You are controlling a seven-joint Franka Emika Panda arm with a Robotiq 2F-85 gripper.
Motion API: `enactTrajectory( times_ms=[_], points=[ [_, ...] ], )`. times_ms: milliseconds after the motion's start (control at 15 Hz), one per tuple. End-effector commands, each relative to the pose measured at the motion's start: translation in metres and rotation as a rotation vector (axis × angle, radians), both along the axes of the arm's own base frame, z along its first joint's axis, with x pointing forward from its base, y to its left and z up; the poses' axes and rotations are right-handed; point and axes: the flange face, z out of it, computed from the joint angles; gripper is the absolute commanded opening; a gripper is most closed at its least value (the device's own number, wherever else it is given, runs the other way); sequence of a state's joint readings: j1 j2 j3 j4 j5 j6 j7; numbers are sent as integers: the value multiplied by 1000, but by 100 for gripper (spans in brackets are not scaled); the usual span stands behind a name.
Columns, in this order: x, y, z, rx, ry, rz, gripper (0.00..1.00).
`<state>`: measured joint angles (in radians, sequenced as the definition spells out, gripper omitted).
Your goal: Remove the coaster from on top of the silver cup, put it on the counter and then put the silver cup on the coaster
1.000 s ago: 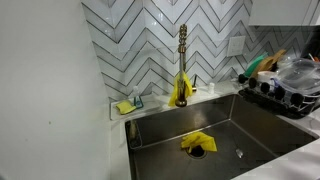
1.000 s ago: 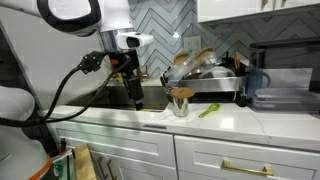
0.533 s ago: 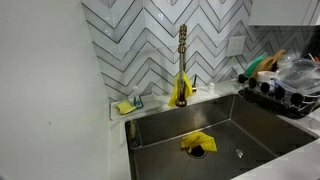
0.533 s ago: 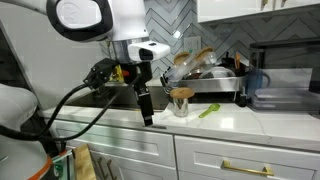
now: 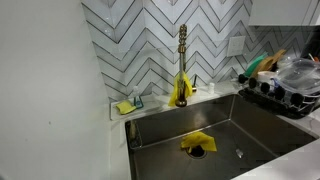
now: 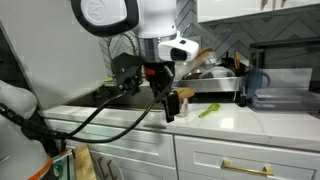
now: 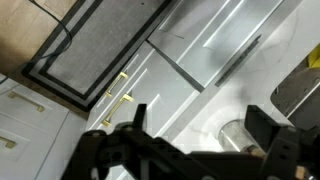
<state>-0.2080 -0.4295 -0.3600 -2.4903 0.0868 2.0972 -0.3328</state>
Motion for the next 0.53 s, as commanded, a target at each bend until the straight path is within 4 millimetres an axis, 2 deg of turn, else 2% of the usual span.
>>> enactTrajectory(
  times_ms=[0, 67, 200, 467],
  points=[
    [21, -16, 19, 46, -93, 80, 100],
    [12, -6, 13, 16, -53, 46, 100],
    [19, -13, 21, 20, -84, 63, 100],
    [22, -20, 17, 46, -85, 54, 100]
  ],
)
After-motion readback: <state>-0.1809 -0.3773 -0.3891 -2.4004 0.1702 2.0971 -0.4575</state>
